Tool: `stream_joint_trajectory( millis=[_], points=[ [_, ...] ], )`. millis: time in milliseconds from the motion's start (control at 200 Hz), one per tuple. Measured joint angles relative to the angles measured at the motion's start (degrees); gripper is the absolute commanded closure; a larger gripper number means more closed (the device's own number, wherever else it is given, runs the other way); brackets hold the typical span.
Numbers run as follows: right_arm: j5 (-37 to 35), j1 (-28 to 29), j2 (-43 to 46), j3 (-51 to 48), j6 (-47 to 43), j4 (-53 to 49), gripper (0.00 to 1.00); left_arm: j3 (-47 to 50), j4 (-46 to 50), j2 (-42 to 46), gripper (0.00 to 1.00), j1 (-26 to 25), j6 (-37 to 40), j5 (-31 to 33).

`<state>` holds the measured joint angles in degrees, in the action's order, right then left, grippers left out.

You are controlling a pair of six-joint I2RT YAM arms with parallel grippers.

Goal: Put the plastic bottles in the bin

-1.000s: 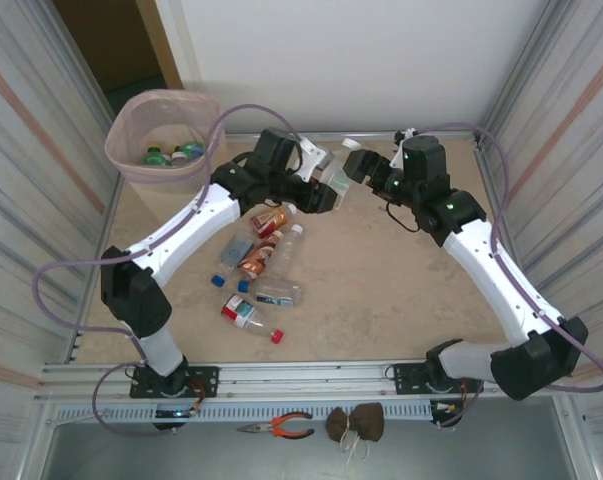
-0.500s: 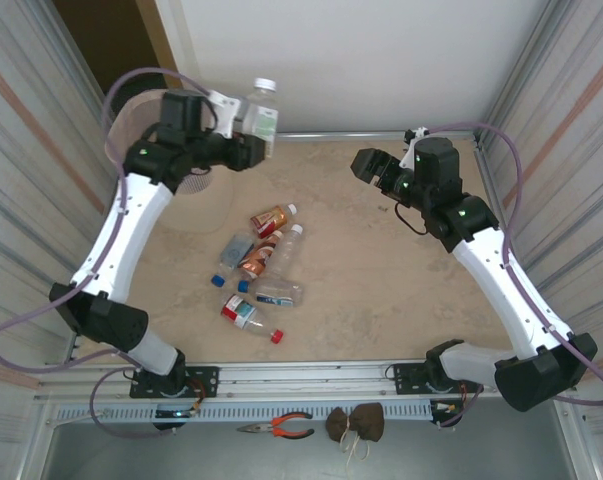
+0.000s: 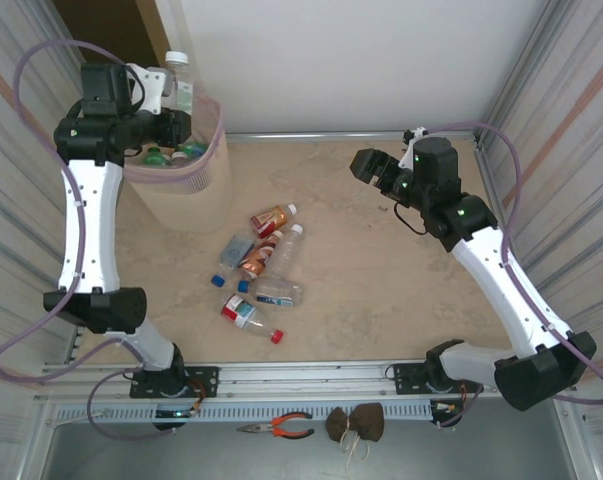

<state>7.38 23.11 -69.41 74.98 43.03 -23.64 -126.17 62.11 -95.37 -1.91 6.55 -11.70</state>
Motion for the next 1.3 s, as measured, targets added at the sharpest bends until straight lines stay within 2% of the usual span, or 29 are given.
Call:
stream_joint_trajectory(
  millis=[306,586,777,972,1137,1298],
  points=[
    [0.0,0.0,-0.7,0.0,0.0,-0.1,0.18,-1.6,3.9,-7.8,0.59,1.0,8.7,20.1],
    [-0.1,0.0,-0.7,0.0,-0.2,-0.5,0.18,-1.4,0.8,-12.8,0.56,1.7,16.1,32.7],
    [-0.4,-0.3,-0.7,-0.8,-0.3,-0.9,0.18,-0.6,-2.4,-16.5,0.54,2.2,20.1,36.9],
    [-0.9,-0.5,-0.7,-1.8,-0.7,-1.3,0.18,0.9,-3.5,-20.5,0.5,2.7,22.1,38.5],
    [-1.5,-1.1,-0.6,-3.1,-1.5,-1.8,0.18,1.2,-3.5,-21.7,0.37,2.7,22.4,38.6],
    [-1.6,-1.4,-0.6,-3.2,-1.7,-2.1,0.18,1.2,-3.5,-21.5,0.3,2.7,21.7,36.6]
  ],
)
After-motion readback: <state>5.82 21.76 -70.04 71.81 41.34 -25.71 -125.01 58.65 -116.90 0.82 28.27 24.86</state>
